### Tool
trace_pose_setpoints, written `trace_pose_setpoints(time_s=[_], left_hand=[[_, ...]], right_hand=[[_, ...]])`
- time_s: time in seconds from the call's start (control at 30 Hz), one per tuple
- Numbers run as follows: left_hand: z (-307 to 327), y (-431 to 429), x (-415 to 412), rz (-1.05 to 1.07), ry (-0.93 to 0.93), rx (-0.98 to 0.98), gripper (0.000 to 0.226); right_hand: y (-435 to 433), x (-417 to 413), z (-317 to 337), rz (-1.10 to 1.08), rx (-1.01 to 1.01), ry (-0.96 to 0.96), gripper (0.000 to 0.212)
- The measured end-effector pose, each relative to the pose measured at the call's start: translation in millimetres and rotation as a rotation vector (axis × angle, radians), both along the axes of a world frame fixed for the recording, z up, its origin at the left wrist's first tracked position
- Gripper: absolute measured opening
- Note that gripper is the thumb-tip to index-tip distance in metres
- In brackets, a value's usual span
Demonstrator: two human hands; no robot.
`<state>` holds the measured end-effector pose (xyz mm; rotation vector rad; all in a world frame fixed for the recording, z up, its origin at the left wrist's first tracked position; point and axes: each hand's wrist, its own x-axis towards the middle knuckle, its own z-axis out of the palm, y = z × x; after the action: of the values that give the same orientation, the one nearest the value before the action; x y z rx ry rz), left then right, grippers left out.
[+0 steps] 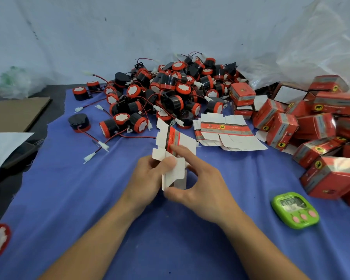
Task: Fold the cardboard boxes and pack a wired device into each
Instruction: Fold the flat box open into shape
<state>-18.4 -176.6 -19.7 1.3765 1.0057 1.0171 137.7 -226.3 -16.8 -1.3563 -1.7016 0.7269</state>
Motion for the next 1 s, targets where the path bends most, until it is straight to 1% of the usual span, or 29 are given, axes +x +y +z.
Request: trace_pose_setpoints(time_s=[0.07, 0.13, 0.17, 0.23, 0.3, 0.33, 0.37, 0.47, 0.5, 0.53, 0.57, 0.6, 0.63, 0.7, 0.83, 0.93, 1.0], left_hand=[[-1.6, 0.6, -0.4, 0.076, 0.055, 0.02, 0.036], [-2.2, 1.1, 0.2, 0.142, 0.116, 0.047, 0.054], [-2.1, 0.4, 1.1, 0.16, 0.143, 0.064, 0.057], [-1.8, -2.1, 3.7, 0.177, 0.165, 0.099, 0.053], [-1.8, -3.6, 5.8, 0.193, 0.193, 0.133, 0.047], [-2.7, -4.4, 6.7, 0.211, 0.223, 0.162, 0.043], [-3.6, -5.9, 8.2, 0.241, 0.264, 0.199, 0.038], [0.6, -14.6, 13.7, 0.387, 0.343, 0.262, 0.014], [3.5, -17.9, 15.6, 0.439, 0.384, 0.268, 0.031], [5.1, -20.4, 16.8, 0.468, 0.438, 0.277, 0.056], [5.7, -21.6, 16.2, 0.483, 0.484, 0.303, 0.075], [6.6, -23.1, 16.2, 0.468, 0.489, 0.346, 0.086], [8.6, -24.8, 16.1, 0.421, 0.452, 0.387, 0.09], [9.8, -26.9, 15.0, 0.293, 0.368, 0.446, 0.093], [9.6, -26.5, 12.2, 0.143, 0.31, 0.504, 0.085], [12.4, -27.0, 10.1, 0.058, 0.348, 0.59, 0.079], [11.4, -26.6, 8.5, -0.024, 0.331, 0.627, 0.073]], right_hand=[[1.2, 0.1, 0.6, -0.015, -0.004, 0.051, 0.081], [1.3, -2.3, 1.6, -0.051, 0.008, 0.098, 0.061], [0.6, -5.1, 2.5, -0.081, 0.031, 0.085, 0.047], [-0.8, -11.2, 2.6, -0.17, 0.099, 0.002, 0.025], [0.4, -14.0, -0.1, -0.268, 0.156, -0.094, 0.012], [1.6, -13.7, -1.8, -0.312, 0.177, -0.128, 0.014], [3.0, -12.8, -2.9, -0.355, 0.187, -0.139, 0.02], [8.1, -7.2, -0.8, -0.483, 0.189, -0.066, 0.032], [9.0, -5.7, 0.3, -0.506, 0.194, -0.04, 0.032], [9.2, -4.6, 1.0, -0.518, 0.199, -0.012, 0.029], [8.7, -4.5, 2.3, -0.523, 0.195, 0.025, 0.026], [7.8, -4.5, 3.5, -0.527, 0.187, 0.073, 0.024], [6.9, -4.8, 4.9, -0.529, 0.182, 0.118, 0.024], [4.7, -4.1, 7.7, -0.53, 0.184, 0.17, 0.025], [3.7, 2.5, 10.8, -0.528, 0.188, 0.256, 0.025], [7.4, 6.6, 9.0, -0.55, 0.18, 0.284, 0.026], [9.9, 8.7, 7.1, -0.55, 0.169, 0.297, 0.022]])
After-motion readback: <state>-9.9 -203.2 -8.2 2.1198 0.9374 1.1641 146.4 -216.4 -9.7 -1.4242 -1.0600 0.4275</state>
